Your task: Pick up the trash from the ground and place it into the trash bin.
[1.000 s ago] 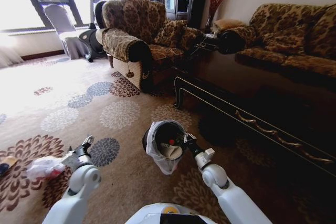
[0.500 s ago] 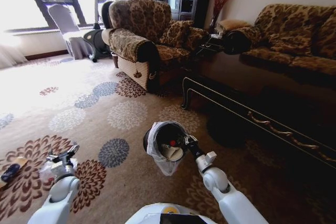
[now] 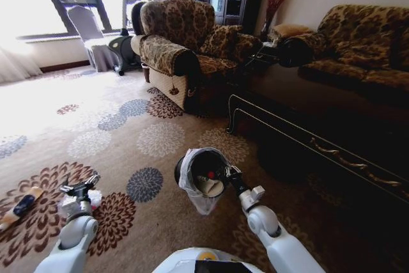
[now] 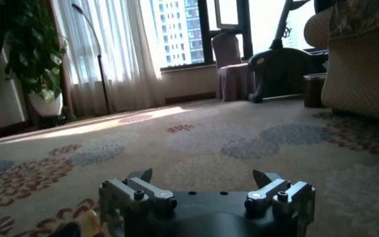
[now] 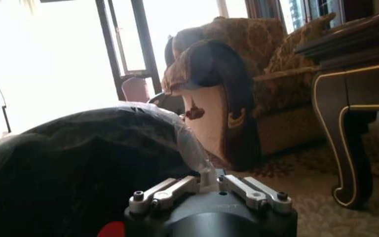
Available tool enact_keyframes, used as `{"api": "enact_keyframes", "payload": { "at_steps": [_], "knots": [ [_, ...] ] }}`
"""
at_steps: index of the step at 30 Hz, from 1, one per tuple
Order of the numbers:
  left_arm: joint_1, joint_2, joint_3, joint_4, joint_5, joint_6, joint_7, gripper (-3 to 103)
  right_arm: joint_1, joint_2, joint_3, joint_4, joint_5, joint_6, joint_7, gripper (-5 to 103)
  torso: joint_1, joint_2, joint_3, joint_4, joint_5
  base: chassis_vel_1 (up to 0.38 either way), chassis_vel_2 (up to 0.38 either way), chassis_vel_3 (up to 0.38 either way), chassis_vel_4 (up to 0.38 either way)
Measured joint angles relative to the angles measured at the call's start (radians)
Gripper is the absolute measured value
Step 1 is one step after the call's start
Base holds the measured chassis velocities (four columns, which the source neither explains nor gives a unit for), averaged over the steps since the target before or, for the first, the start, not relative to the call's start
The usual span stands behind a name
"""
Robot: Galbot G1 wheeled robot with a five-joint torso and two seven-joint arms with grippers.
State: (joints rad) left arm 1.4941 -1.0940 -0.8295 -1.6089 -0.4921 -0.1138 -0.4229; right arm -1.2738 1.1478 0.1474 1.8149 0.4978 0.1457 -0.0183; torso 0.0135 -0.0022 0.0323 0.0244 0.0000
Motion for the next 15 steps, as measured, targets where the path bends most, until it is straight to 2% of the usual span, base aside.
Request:
{"api": "enact_keyframes", "payload": {
  "at_steps": [6, 8, 9, 13, 15],
  "knots": [
    [-0.009, -0.01, 0.02, -0.006, -0.06, 0.061, -0.03, 100, -0.003, -0.002, 0.002, 0.006, 0.0, 0.0, 0.0, 0, 0.0, 0.0, 0.0, -0.0004, 0.0001, 0.063, 0.078, 0.074, 0.07],
    [-0.014, -0.011, 0.035, -0.011, -0.113, 0.096, -0.036, 100, -0.005, -0.002, 0.002, 0.006, 0.0, 0.0, 0.0, 0, 0.0, 0.0, 0.0, -0.0003, 0.0002, 0.101, 0.097, 0.085, 0.092],
    [-0.014, -0.011, 0.035, -0.011, -0.113, 0.096, -0.036, 100, -0.005, -0.002, 0.002, 0.006, 0.0, 0.0, 0.0, 0, 0.0, 0.0, 0.0, -0.0003, 0.0002, 0.11, 0.093, 0.076, 0.102],
    [-0.039, -0.008, 0.065, 0.002, -0.213, 0.153, -0.037, 100, -0.012, -0.002, 0.001, 0.006, -0.002, 0.0, 0.0, 0, 0.0, 0.0, 0.0, -0.0001, 0.0001, 0.113, 0.133, 0.125, 0.115],
    [-0.044, -0.007, 0.07, 0.002, -0.238, 0.168, -0.037, 100, -0.014, -0.002, 0.001, 0.006, -0.002, 0.0, 0.0, 0, 0.0, 0.0, 0.0, -0.0002, 0.0002, 0.116, 0.135, 0.122, 0.131]
  ]
}}
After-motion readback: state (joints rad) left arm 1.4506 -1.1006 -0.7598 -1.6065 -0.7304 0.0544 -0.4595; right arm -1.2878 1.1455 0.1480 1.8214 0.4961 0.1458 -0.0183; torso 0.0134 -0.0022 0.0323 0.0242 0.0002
